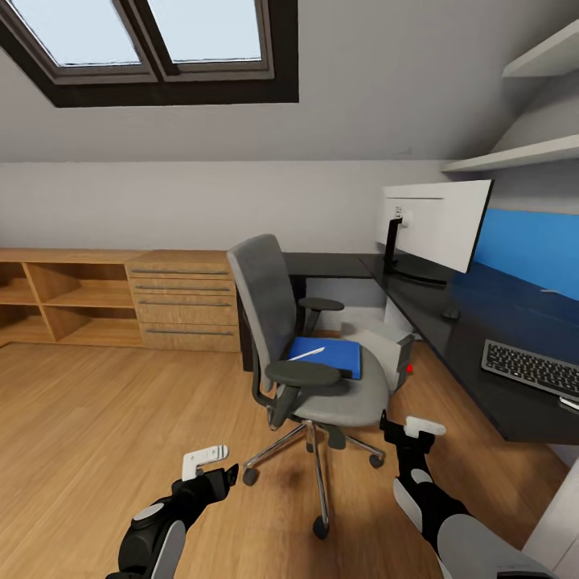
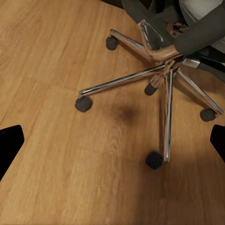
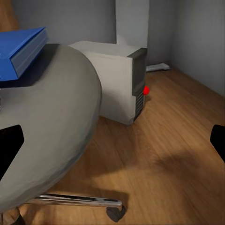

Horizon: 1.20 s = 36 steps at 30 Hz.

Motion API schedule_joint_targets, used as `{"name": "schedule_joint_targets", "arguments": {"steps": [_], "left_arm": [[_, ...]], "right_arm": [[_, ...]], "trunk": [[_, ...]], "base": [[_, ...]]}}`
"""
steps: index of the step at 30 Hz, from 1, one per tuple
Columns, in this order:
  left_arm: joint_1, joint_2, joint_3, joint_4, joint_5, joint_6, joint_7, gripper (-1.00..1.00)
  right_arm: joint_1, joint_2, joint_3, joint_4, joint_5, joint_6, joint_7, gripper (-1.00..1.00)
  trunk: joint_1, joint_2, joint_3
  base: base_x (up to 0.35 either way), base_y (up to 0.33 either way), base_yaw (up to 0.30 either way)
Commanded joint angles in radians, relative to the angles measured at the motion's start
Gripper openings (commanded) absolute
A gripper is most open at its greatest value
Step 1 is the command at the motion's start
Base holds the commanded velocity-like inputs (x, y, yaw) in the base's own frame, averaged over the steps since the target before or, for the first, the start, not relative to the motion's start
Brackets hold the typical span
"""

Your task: In the bedroom, organize the workspace by keeping the computer under the desk, ensuring the monitor is on the desk, placing the keyboard on the desk next to the monitor, placing the mouse on the desk next to the keyboard, moving the folder from the swivel chair onto the desk next to the mouse, stacking the notebook on top of the folder with the pen on top of the notebook, and positioning the swivel chair next to the desk.

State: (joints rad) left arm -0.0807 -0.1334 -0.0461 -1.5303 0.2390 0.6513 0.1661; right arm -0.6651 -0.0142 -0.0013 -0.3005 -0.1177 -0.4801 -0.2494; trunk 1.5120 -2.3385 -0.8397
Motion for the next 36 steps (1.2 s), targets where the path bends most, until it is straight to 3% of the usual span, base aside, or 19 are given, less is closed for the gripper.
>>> {"name": "schedule_joint_targets", "arguments": {"steps": [1,36], "left_arm": [[-0.001,0.0,-0.001,-0.001,0.01,0.004,0.009,1.0],[-0.001,0.0,0.0,-0.005,0.01,0.004,0.008,1.0]], "right_arm": [[-0.001,0.0,0.001,0.001,-0.01,-0.005,0.003,1.0],[-0.001,-0.004,-0.005,-0.01,-0.015,0.0,0.002,1.0]], "trunk": [[0.0,0.0,-0.001],[0.0,0.0,-0.001]], "base": [[0.0,0.0,0.0],[0.0,0.018,0.0]]}}
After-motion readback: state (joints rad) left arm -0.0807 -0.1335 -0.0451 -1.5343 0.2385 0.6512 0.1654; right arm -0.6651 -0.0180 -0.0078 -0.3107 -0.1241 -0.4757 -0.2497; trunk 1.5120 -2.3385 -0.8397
